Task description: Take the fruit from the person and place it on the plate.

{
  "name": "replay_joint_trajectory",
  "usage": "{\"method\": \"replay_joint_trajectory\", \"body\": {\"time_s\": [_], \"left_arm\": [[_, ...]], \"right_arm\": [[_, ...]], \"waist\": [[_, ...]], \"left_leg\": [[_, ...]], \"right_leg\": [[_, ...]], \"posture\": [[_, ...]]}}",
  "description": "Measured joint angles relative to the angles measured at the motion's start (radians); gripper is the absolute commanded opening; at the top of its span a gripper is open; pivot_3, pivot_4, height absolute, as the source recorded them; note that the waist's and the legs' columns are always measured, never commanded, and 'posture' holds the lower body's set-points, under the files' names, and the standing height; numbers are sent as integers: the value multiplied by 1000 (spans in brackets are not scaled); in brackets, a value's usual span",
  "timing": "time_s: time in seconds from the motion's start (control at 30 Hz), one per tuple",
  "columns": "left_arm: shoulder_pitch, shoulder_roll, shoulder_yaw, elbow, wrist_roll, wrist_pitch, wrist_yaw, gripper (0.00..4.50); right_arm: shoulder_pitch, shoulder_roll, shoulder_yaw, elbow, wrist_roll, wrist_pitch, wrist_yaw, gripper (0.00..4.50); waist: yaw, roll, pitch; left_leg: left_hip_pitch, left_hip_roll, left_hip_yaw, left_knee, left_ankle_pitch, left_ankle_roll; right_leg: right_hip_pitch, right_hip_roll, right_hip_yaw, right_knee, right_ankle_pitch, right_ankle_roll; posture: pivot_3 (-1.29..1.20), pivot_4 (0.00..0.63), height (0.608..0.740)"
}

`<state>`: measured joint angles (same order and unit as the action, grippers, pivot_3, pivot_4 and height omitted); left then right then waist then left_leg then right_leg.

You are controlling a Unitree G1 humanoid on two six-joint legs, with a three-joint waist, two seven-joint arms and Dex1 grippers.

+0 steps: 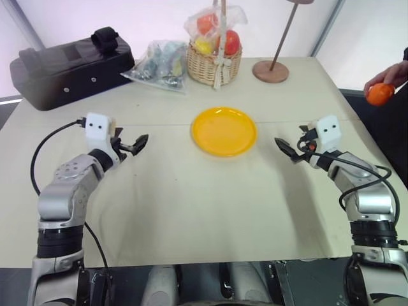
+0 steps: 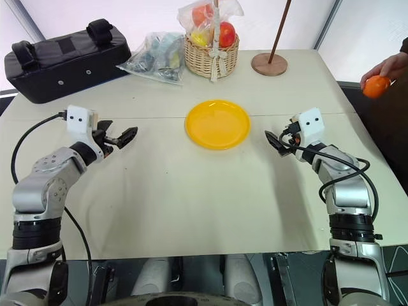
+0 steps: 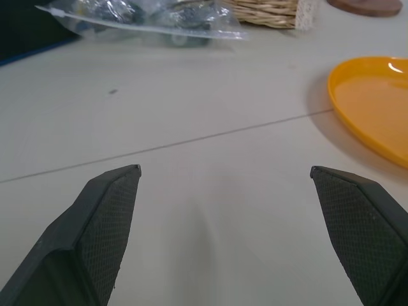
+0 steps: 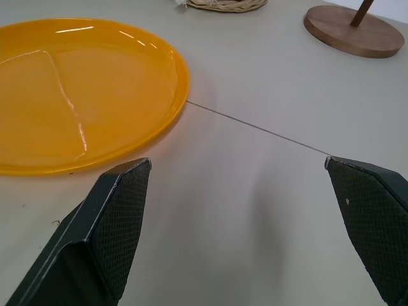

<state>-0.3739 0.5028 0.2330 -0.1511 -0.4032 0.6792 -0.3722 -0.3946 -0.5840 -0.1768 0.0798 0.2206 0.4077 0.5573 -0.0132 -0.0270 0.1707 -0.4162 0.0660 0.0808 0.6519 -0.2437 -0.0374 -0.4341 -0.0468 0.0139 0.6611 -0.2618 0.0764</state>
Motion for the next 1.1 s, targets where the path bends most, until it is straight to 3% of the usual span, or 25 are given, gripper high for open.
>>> {"method": "replay_joint_trajectory", "body": {"time_s": [1.1], "left_arm": [[-13, 22, 50, 34, -66, -16, -79, 4455]], "right_arm": [[-1, 18, 15, 2, -3, -1, -32, 4500]], "waist": [[0, 0, 0]], "left_leg": [[0, 0, 0, 0, 0, 0]], "right_leg": [[0, 0, 0, 0, 0, 0]], "posture": [[0, 150, 740]]}}
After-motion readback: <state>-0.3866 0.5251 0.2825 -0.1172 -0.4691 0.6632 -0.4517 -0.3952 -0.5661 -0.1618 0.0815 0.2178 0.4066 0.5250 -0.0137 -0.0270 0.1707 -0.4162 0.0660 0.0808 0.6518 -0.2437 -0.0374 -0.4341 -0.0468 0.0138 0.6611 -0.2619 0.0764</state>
